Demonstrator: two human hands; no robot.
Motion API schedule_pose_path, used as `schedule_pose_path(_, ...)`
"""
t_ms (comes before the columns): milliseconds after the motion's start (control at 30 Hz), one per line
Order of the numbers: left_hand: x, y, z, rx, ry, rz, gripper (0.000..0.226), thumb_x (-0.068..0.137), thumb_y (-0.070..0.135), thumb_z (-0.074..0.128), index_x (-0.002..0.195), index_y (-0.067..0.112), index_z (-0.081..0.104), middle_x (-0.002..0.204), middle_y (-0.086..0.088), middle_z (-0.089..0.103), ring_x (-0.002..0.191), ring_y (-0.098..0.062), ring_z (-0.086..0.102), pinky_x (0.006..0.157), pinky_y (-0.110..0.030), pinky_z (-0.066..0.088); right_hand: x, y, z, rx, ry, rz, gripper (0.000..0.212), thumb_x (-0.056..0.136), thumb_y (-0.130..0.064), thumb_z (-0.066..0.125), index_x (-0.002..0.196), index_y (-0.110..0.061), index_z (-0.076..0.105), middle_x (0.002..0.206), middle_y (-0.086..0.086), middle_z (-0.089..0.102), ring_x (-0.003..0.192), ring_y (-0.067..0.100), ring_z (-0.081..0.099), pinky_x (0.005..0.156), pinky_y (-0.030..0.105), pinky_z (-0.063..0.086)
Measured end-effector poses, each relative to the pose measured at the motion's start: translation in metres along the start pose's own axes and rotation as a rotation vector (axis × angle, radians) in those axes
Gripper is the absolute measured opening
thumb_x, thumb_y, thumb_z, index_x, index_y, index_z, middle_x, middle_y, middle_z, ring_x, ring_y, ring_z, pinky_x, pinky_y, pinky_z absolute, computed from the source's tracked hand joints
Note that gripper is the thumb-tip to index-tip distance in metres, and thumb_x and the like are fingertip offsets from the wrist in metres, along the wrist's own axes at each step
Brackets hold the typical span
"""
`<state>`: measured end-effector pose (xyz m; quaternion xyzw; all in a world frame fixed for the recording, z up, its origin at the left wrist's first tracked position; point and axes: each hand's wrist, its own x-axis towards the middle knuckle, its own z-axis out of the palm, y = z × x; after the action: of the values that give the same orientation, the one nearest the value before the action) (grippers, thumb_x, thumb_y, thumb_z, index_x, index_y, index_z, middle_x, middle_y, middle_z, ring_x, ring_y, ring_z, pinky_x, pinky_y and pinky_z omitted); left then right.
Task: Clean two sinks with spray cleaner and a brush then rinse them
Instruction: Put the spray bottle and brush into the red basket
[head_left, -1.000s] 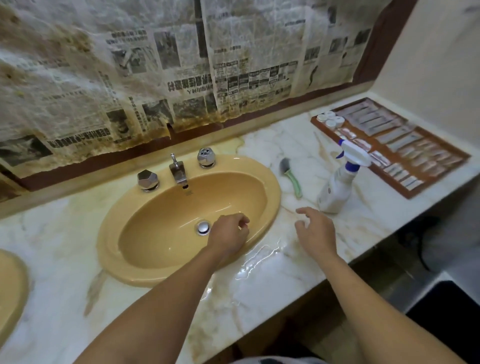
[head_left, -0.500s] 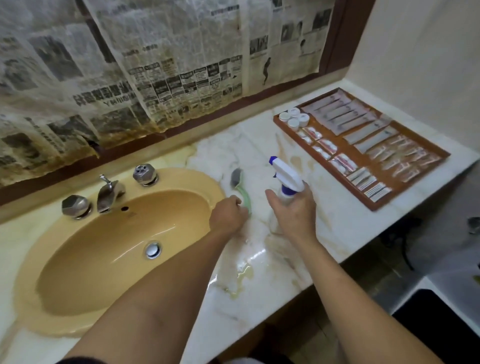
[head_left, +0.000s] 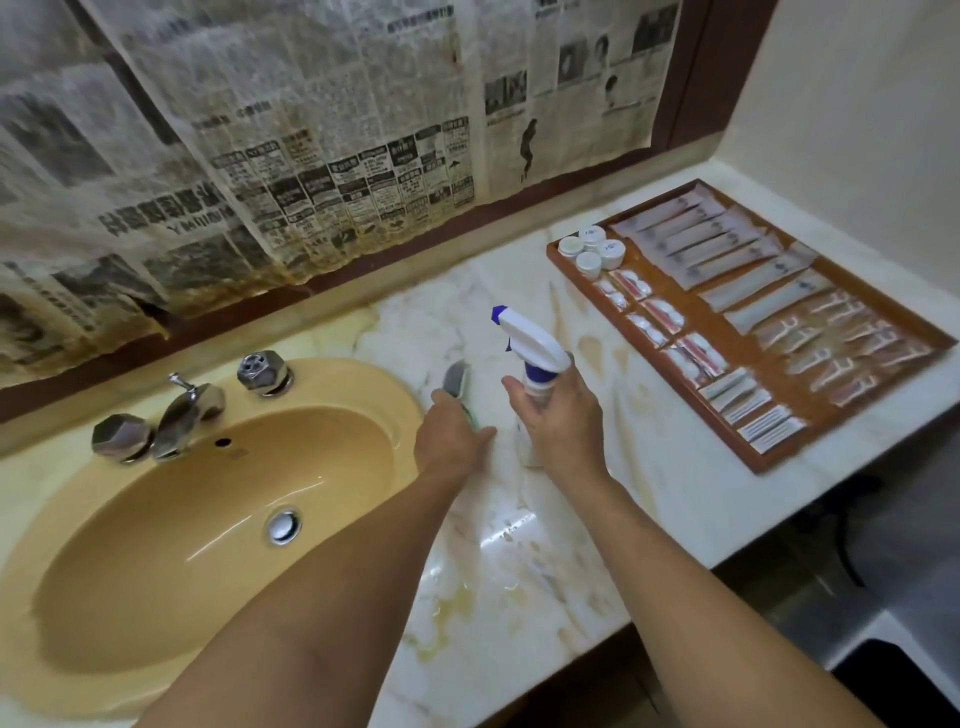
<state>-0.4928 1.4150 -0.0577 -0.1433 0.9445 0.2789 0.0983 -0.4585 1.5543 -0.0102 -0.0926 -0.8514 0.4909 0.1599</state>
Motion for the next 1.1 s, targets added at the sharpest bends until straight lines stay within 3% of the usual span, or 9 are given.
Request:
schedule_pose_path(133,0.005,-0.002,-0.007,-0.068,-0.002,-0.043,0.049,0.084,0.021,0.072,0.125,0.015,0.045,0.109,-0.007,0.067,0.099,-0.029,0.065,0.08,-0.037,0.052,-0.003,0.005,0.001,0.006,-0.014,-0.006,0.049,0.087,-0.048,0.072,0.122,-0.017,0.055,0.106,-0.003,0.066,0.093,0.018,0.062,0.074,0.029,0.049)
schedule_pose_path(233,0.008,-0.004,-0.016,-0.151,0.021,-0.066,0.044,0.088,0.023,0.065,0.126,0.015,0.045,0.107,-0.008,0.068,0.098,-0.03,0.065,0.083,-0.039,0.053,-0.001,0.004,0.0,0.005,-0.038,0.01,0.048,0.088,-0.049,0.07,0.122,-0.019,0.053,0.106,-0.004,0.065,0.093,0.018,0.061,0.073,0.029,0.048)
schedule_pose_path(367,0.01,-0.008,-0.027,-0.249,0.061,-0.023,0.046,0.096,0.022,0.048,0.14,0.014,0.039,0.107,-0.016,0.07,0.1,-0.034,0.065,0.083,-0.041,0.051,-0.001,0.001,-0.002,-0.011,-0.112,-0.014,0.051,0.09,-0.047,0.067,0.128,-0.02,0.047,0.114,-0.002,0.06,0.101,0.021,0.059,0.077,0.032,0.048)
schedule_pose_path(500,0.002,-0.004,-0.035,-0.303,0.09,-0.018,0.038,0.102,0.021,0.037,0.136,0.015,0.052,0.115,-0.016,0.068,0.107,-0.034,0.062,0.09,-0.039,0.048,-0.003,0.002,-0.003,-0.104,-0.202,-0.076,0.066,0.092,-0.039,0.067,0.144,-0.014,0.036,0.134,0.004,0.052,0.117,0.026,0.052,0.09,0.035,0.047)
schedule_pose_path(633,-0.015,-0.01,-0.031,-0.224,0.063,0.032,0.039,0.1,0.025,0.054,0.137,0.013,0.057,0.13,-0.01,0.063,0.118,-0.029,0.059,0.095,-0.033,0.044,-0.009,0.006,-0.001,-0.018,-0.216,-0.033,0.068,0.094,-0.043,0.064,0.149,-0.019,0.033,0.143,0.002,0.049,0.126,0.021,0.05,0.097,0.029,0.042)
schedule_pose_path(800,-0.042,-0.025,-0.026,-0.229,0.119,0.073,0.034,0.099,0.023,0.055,0.131,0.016,0.066,0.121,-0.006,0.069,0.113,-0.024,0.061,0.095,-0.032,0.046,-0.01,0.005,0.005,-0.02,-0.206,-0.009,0.062,0.098,-0.045,0.056,0.148,-0.017,0.033,0.143,0.005,0.052,0.123,0.025,0.055,0.099,0.039,0.048)
schedule_pose_path(933,-0.064,-0.037,-0.03,-0.253,0.155,0.059,0.032,0.098,0.027,0.06,0.128,0.02,0.069,0.117,-0.002,0.07,0.108,-0.019,0.062,0.085,-0.021,0.039,-0.017,0.001,0.008,0.015,-0.247,-0.011,0.055,0.098,-0.04,0.058,0.144,-0.019,0.036,0.133,0.004,0.059,0.113,0.025,0.059,0.089,0.035,0.049)
schedule_pose_path(1000,-0.073,-0.044,-0.035,-0.265,0.17,0.065,0.03,0.097,0.029,0.062,0.124,0.021,0.071,0.113,-0.001,0.072,0.104,-0.019,0.063,0.081,-0.021,0.038,-0.026,-0.006,0.009,0.048,-0.267,-0.027,0.049,0.098,-0.036,0.059,0.14,-0.022,0.038,0.123,0.003,0.063,0.104,0.024,0.06,0.079,0.029,0.042)
schedule_pose_path(1100,-0.089,-0.057,-0.051,-0.28,0.197,0.093,0.025,0.094,0.028,0.065,0.116,0.025,0.076,0.102,0.001,0.075,0.091,-0.016,0.063,0.072,-0.022,0.037,-0.039,-0.025,0.013,0.074,-0.3,-0.056,0.046,0.097,-0.036,0.06,0.138,-0.027,0.038,0.116,0.002,0.064,0.096,0.023,0.059,0.075,0.028,0.039)
